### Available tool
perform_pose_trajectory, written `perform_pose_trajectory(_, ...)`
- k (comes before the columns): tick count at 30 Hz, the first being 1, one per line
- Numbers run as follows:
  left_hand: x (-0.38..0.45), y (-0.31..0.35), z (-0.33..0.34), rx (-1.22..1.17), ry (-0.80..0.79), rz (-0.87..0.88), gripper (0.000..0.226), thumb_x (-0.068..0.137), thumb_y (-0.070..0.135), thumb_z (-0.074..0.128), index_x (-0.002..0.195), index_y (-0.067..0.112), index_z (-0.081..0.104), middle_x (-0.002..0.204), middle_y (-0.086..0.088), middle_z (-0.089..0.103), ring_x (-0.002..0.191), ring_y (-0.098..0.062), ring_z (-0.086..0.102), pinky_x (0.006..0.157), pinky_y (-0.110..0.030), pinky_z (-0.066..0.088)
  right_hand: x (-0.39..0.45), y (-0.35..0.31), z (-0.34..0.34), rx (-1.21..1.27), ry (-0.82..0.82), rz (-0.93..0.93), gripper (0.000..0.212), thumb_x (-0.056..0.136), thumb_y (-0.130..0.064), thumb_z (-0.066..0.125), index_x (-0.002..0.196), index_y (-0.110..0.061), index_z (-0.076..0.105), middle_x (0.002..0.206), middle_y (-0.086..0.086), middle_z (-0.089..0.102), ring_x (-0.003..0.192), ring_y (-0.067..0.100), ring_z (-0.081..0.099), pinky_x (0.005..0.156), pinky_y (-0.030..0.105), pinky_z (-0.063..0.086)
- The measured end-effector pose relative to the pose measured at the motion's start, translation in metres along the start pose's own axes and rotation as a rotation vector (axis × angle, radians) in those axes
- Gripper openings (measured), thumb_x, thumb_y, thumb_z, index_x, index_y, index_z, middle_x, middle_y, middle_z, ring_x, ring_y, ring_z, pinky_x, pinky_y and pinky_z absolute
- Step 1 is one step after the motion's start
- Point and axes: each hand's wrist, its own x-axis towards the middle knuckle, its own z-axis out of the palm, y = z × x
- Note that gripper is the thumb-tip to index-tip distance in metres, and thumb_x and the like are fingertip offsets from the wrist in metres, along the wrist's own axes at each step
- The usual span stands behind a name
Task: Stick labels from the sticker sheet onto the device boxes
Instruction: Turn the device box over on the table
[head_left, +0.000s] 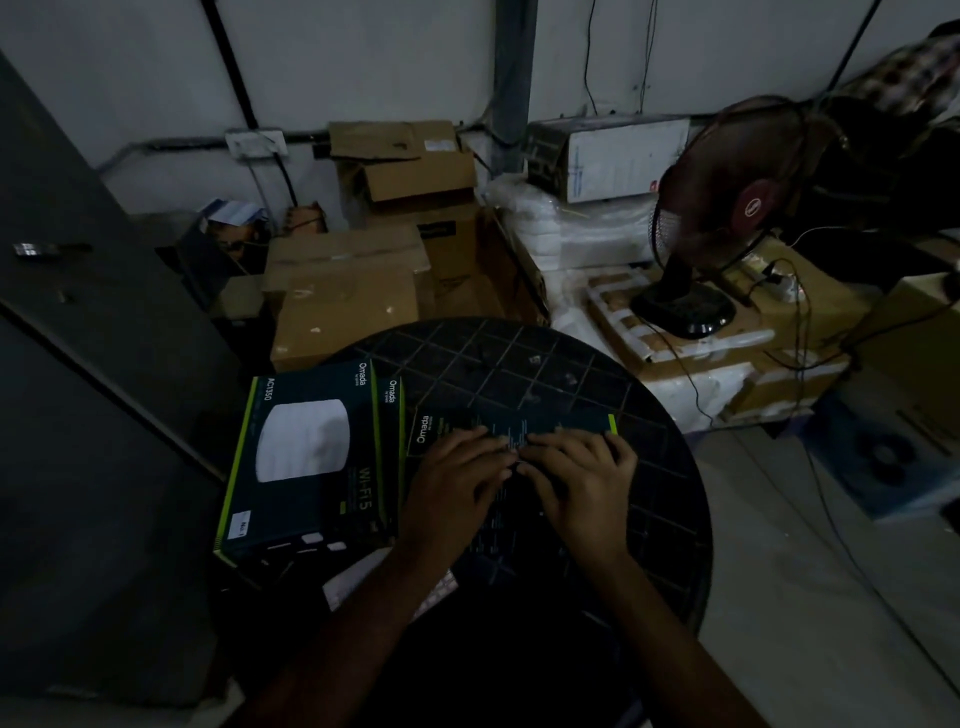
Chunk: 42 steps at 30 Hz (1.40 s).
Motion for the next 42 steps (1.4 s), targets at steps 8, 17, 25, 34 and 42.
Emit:
perform_pose_trajectory(8,-0.003,0.005,0.004,-0.009,0.058,-0.064,0.019,0.091,0.023,0.057,0.095,0.022,0.076,0.106,0.01,0.074,0.111,-0.014,0.064,0.096,-0.031,0.044,0.0,-0.005,-0.008,0.033,-0.055,0.039,0.012,0.081,-0.028,0.079,0.087,-0.034,0.07,0.096,-0.02,0.071,0.105,0.009,0.063,0.1,0.057,0.034)
perform_pose_trajectory(17,-0.015,-0.03,-0.025,-0.082,0.107,-0.272,0.015,0.086,0.042,0.067,0.094,0.033,0.076,0.123,0.021,0.064,0.129,-0.014,0.043,0.104,-0.023,0.032,-0.002,0.014,-0.026,0.132,-0.022,0.19,0.018,0.07,-0.023,0.089,0.079,-0.016,0.075,0.112,-0.003,0.069,0.111,0.022,0.049,0.096,0.015,0.039)
perform_pose_trajectory(25,-0.025,-0.037,-0.035,-0.345,0.115,-0.379,0.012,0.084,0.007,0.074,0.089,0.018,0.076,0.116,0.024,0.066,0.128,-0.008,0.052,0.099,-0.016,0.045,-0.003,0.037,-0.047,0.254,-0.092,0.253,0.014,0.074,-0.011,0.086,0.085,-0.017,0.079,0.131,0.008,0.062,0.123,0.012,0.057,0.096,-0.001,0.035)
perform_pose_trajectory(34,-0.036,-0.037,-0.038,-0.662,0.159,-0.609,0.015,0.082,0.001,0.073,0.082,0.015,0.074,0.118,0.022,0.069,0.11,-0.003,0.066,0.093,-0.023,0.054,-0.02,0.057,-0.05,0.551,0.026,0.38,0.015,0.067,-0.009,0.086,0.078,-0.003,0.079,0.107,0.013,0.075,0.107,0.009,0.071,0.091,0.033,0.059)
perform_pose_trajectory(42,-0.015,-0.006,-0.041,0.306,-0.11,-0.267,0.079,0.079,0.07,0.063,0.133,0.014,0.054,0.119,-0.001,0.065,0.123,-0.022,0.051,0.092,-0.041,0.053,-0.022,0.067,-0.056,0.754,-0.085,0.448,0.017,0.075,0.008,0.078,0.085,-0.005,0.078,0.12,0.015,0.07,0.119,0.017,0.066,0.092,0.053,0.057)
